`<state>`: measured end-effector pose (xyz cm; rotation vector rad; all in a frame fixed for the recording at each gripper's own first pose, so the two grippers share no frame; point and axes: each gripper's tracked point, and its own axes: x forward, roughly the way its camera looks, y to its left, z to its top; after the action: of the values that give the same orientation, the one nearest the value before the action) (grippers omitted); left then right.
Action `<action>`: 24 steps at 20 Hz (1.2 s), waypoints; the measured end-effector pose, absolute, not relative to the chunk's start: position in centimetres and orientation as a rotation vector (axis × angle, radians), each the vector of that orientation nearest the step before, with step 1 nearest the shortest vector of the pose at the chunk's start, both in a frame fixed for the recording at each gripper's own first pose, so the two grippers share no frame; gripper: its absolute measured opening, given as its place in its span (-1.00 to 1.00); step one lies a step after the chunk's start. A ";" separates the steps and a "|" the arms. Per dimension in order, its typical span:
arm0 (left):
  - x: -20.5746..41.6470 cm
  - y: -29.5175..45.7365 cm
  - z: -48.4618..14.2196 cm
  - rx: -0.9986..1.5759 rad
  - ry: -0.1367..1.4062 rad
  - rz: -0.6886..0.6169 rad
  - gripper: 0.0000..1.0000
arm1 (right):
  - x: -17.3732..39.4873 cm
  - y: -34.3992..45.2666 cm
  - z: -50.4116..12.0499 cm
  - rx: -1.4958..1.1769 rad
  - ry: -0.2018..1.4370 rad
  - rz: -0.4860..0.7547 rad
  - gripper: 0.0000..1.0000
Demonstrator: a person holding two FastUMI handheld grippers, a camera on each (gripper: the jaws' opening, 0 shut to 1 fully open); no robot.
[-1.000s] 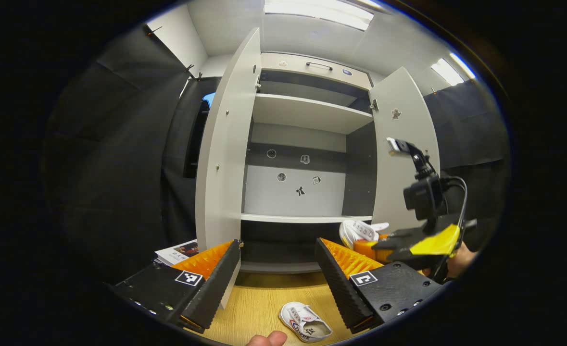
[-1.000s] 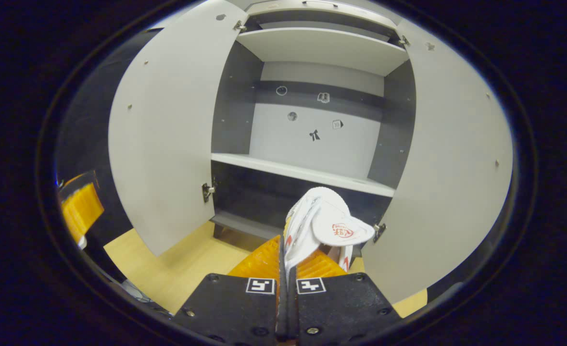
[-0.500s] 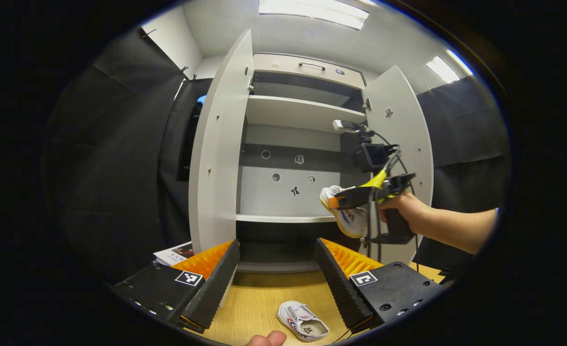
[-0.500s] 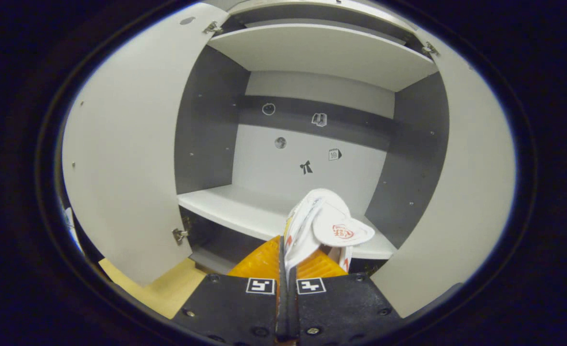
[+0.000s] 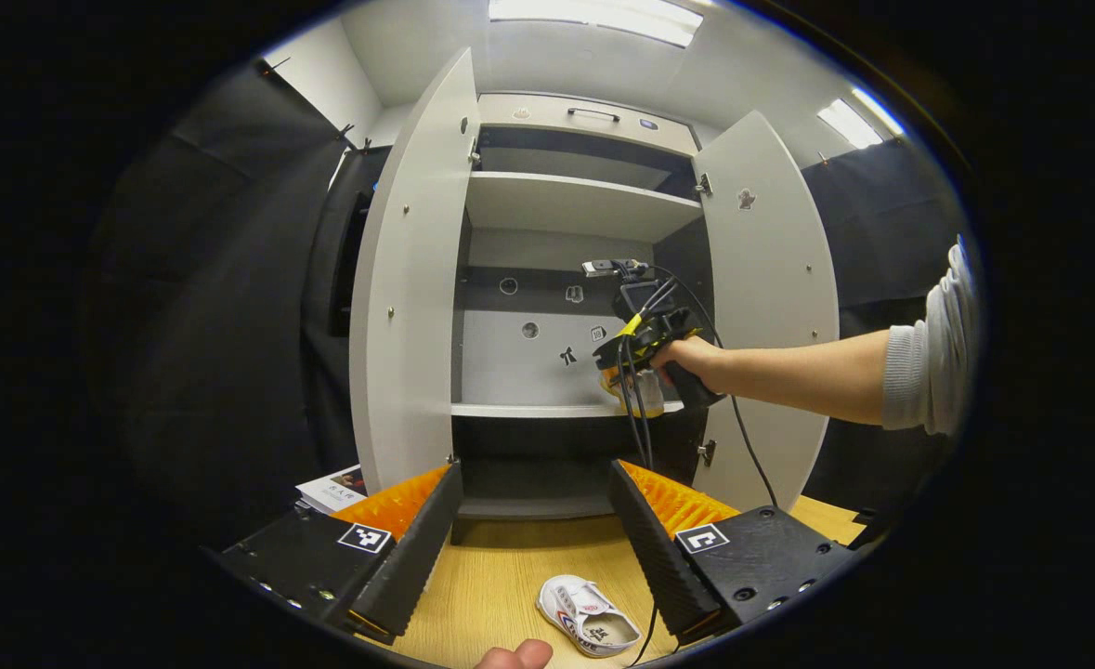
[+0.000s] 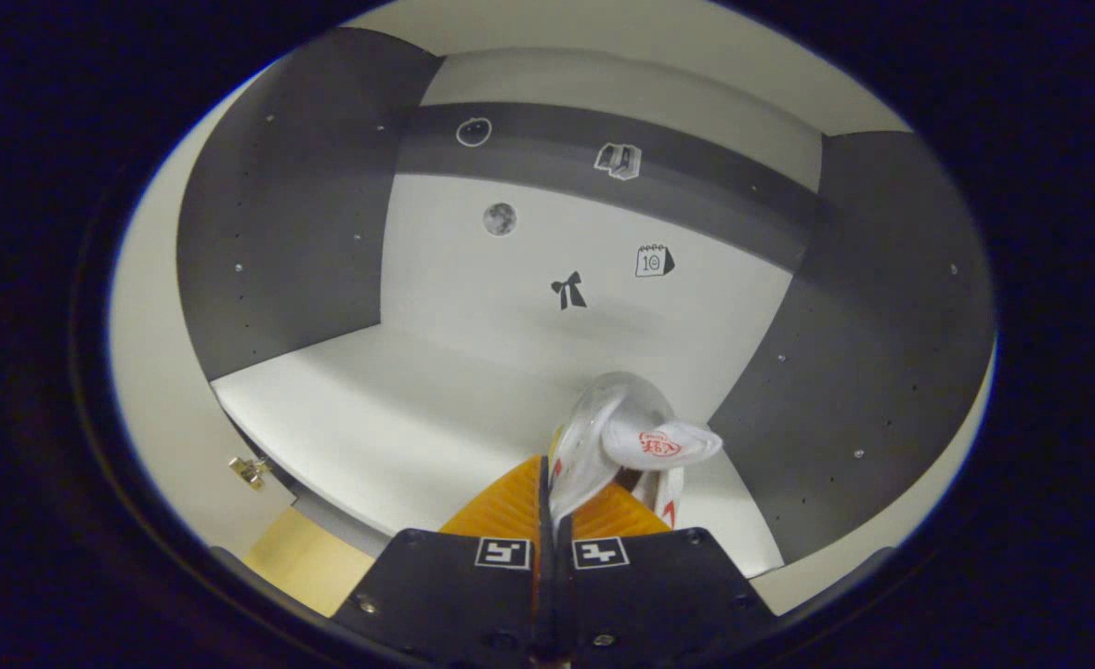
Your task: Grab one shoe with the right hand and put it into the shoe cabinet, grab the other shoe with the left hand and put it into the shoe cabinet; then close the right door with the right hand and the left door with the left hand.
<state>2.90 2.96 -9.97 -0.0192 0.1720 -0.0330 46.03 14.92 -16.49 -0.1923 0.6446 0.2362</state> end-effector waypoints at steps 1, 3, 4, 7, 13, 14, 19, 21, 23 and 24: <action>3.0 3.1 -10.1 -0.017 0.177 -0.027 0.90 | 46.5 15.1 -17.1 -0.191 0.666 0.243 -0.93; 3.1 3.3 -10.5 -0.017 0.186 -0.018 0.90 | 46.9 15.2 -17.5 -0.189 0.704 0.248 -0.94; 3.3 3.4 -10.6 -0.018 0.190 -0.017 0.90 | 47.2 15.1 -17.5 -0.188 0.714 0.243 -0.93; 3.4 3.3 -10.4 -0.013 0.183 -0.018 0.91 | 48.3 14.9 -18.1 -0.205 0.749 0.223 -0.93; 3.3 3.5 -10.6 0.000 0.178 -0.010 0.91 | 47.8 14.7 -17.7 -0.222 0.760 0.198 -0.59; 3.4 3.6 -10.5 -0.001 0.177 -0.011 0.91 | 47.5 14.8 -17.5 -0.214 0.756 0.204 -0.33; 3.6 3.2 -9.9 0.004 0.154 -0.022 0.91 | 46.2 14.9 -15.4 -0.199 0.709 0.213 0.01; 3.6 3.0 -9.9 0.001 0.150 -0.031 0.91 | 45.8 14.5 -14.0 -0.219 0.671 0.203 0.22; 3.5 2.7 -9.7 0.001 0.146 -0.038 0.91 | 45.1 14.3 -13.0 -0.216 0.643 0.199 0.32; 3.4 2.6 -9.6 0.001 0.143 -0.043 0.90 | 44.7 14.2 -12.4 -0.205 0.630 0.200 0.24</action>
<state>3.40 2.56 -9.59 0.0008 0.1430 -0.0426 44.71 14.20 -12.37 -0.2049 0.6297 0.1996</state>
